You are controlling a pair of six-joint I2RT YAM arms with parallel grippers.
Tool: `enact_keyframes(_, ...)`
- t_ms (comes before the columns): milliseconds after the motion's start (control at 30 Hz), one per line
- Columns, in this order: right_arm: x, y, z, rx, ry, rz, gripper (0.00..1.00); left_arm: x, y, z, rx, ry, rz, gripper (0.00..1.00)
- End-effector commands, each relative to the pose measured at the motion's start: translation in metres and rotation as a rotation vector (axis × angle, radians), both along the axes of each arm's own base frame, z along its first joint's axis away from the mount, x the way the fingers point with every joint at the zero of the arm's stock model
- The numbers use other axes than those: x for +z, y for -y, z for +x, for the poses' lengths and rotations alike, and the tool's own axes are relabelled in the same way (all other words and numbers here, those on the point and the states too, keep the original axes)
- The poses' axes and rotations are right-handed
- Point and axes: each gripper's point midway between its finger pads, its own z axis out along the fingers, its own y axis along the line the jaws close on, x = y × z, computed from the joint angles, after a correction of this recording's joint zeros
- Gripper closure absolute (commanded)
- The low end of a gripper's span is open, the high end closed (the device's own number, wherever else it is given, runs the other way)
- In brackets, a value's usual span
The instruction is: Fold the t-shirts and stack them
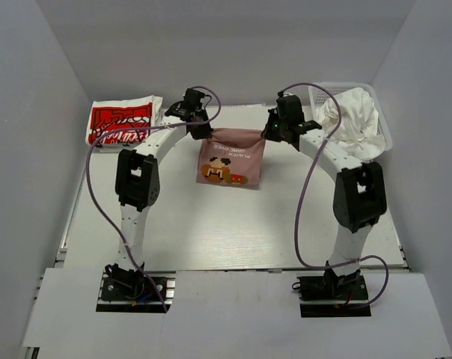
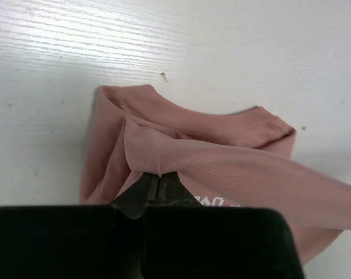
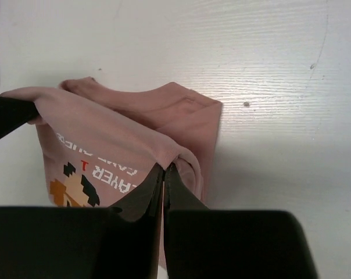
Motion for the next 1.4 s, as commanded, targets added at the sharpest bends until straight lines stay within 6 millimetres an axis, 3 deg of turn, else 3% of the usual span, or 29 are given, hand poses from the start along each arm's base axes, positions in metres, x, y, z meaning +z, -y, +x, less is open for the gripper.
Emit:
enact_keyframes(0,-0.007,0.008,0.034,-0.032,-0.01,0.016,1.0,0.005,-0.012,0.018,-0.007,0.0,-0.045,1.0)
enact_keyframes(33,-0.01,0.005,0.038,-0.025,-0.016,0.021,0.99,-0.005,-0.01,0.023,-0.007,-0.005,-0.044,0.95)
enact_keyframes(67,-0.002,0.002,0.047,-0.013,-0.006,0.049,0.93,0.003,-0.011,0.033,-0.007,0.021,-0.064,0.46)
enact_keyframes(100,-0.027,0.006,0.052,-0.03,-0.059,0.04,0.82,0.005,-0.013,0.038,-0.01,0.031,-0.083,0.07)
enact_keyframes(133,-0.023,0.005,0.058,-0.03,-0.055,0.049,0.37,0.013,-0.011,0.042,-0.028,0.058,-0.087,0.0)
enact_keyframes(167,-0.021,0.003,0.064,-0.026,-0.05,0.056,0.1,0.018,-0.009,0.049,-0.036,0.088,-0.089,0.0)
enact_keyframes(267,-0.011,0.0,0.068,0.0,-0.017,0.084,0.1,0.035,-0.014,0.05,-0.058,0.125,-0.08,0.0)
enact_keyframes(333,-0.005,0.0,0.054,0.024,-0.011,0.089,0.1,0.056,-0.018,0.042,-0.051,0.151,-0.079,0.0)
enact_keyframes(367,0.001,-0.002,0.054,0.039,0.017,0.093,0.1,0.052,-0.014,0.036,-0.07,0.152,-0.072,0.0)
enact_keyframes(400,0.022,-0.002,0.048,0.057,0.056,0.108,0.1,0.069,-0.008,0.029,-0.096,0.192,-0.07,0.0)
enact_keyframes(433,0.003,0.0,0.035,0.063,0.012,0.101,0.1,0.058,-0.011,0.022,-0.103,0.176,-0.059,0.0)
enact_keyframes(533,0.012,-0.003,0.02,0.097,0.033,0.128,0.1,0.062,0.008,0.017,-0.188,0.206,-0.113,0.0)
enact_keyframes(567,-0.001,-0.001,0.012,0.1,0.004,0.124,0.1,0.053,0.008,0.018,-0.188,0.191,-0.11,0.0)
enact_keyframes(633,0.005,0.0,0.009,0.117,0.024,0.121,0.1,0.05,0.008,0.028,-0.212,0.212,-0.071,0.0)
enact_keyframes(767,-0.006,0.006,0.013,0.108,0.021,0.088,0.1,0.018,0.016,0.042,-0.259,0.175,-0.025,0.02)
enact_keyframes(833,-0.007,0.007,0.017,0.101,0.019,0.075,0.1,0.002,0.016,0.047,-0.267,0.162,0.0,0.1)
enact_keyframes(1033,-0.042,0.023,0.047,0.03,-0.015,0.026,0.1,-0.002,0.02,0.054,-0.273,0.194,-0.013,0.31)
enact_keyframes(1167,-0.064,0.019,0.062,0.035,-0.042,0.04,0.1,-0.012,0.027,0.054,-0.293,0.187,-0.044,0.38)
enact_keyframes(1233,-0.06,0.012,0.068,0.066,-0.034,0.072,0.1,-0.016,0.031,0.054,-0.3,0.18,-0.065,0.42)
enact_keyframes(1300,-0.072,0.009,0.072,0.079,-0.04,0.086,0.12,-0.019,0.033,0.054,-0.309,0.179,-0.073,0.54)
enact_keyframes(1367,-0.073,0.0,0.074,0.124,-0.025,0.121,0.26,-0.017,0.035,0.055,-0.317,0.189,-0.083,0.71)
